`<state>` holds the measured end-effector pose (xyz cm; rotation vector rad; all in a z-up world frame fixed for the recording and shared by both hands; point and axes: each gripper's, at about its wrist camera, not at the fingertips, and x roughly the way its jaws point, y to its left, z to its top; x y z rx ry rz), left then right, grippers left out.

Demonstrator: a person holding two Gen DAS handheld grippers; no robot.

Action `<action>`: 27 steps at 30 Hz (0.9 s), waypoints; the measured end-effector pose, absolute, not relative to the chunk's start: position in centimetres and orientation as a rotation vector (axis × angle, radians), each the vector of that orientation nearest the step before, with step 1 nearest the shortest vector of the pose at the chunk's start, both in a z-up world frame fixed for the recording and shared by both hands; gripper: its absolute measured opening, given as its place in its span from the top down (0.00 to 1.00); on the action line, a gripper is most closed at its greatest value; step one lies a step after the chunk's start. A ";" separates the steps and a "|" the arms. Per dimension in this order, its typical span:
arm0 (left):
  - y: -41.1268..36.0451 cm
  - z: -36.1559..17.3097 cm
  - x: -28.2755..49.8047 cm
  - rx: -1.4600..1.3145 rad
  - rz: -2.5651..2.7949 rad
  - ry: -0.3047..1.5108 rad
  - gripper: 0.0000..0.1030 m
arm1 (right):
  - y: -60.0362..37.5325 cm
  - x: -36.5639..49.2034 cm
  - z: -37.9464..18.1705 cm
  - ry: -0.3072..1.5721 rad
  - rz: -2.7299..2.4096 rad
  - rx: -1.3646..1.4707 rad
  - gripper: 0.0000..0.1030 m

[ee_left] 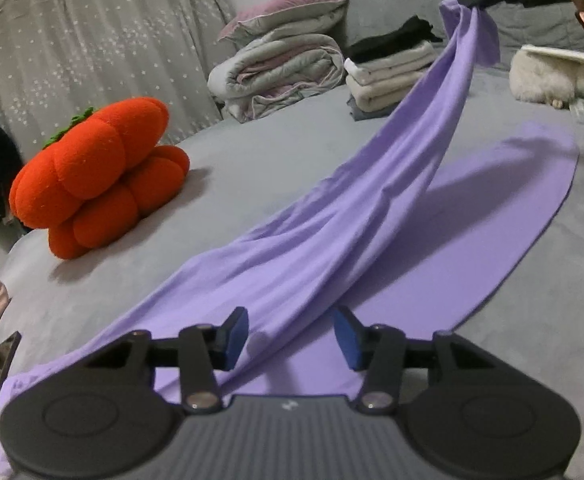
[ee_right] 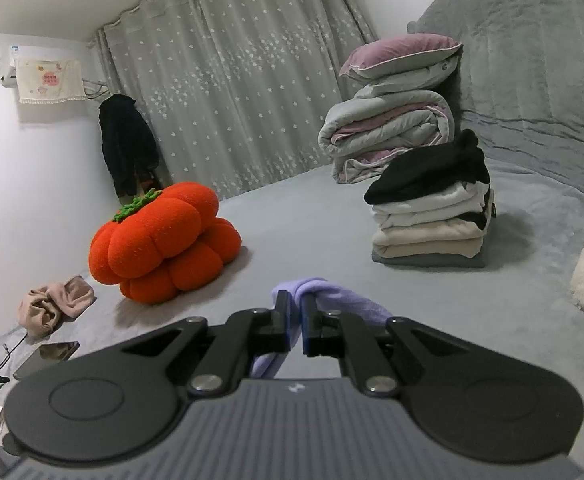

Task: Fold clothes
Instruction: 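Lift the leg end with the right gripper and stretch it away from the left gripper, then lower the leg onto the garment and open both grippers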

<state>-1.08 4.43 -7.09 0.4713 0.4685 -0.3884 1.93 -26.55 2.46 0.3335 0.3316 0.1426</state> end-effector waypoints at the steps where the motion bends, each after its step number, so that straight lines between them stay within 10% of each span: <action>1: 4.3 -7.1 -1.0 0.470 -0.388 0.467 0.56 | -26.5 1.9 2.5 0.331 0.143 0.331 0.93; 9: 4.4 -7.1 0.2 0.453 -0.397 0.504 0.68 | -26.7 2.1 2.3 0.342 0.140 0.330 0.93; 12: 4.4 -7.6 0.6 0.457 -0.394 0.533 0.97 | -26.8 2.0 2.3 0.344 0.137 0.329 0.93; 27: 8.1 -2.7 -3.4 0.433 -0.378 0.364 0.99 | -27.3 1.2 1.9 0.378 0.128 0.289 0.93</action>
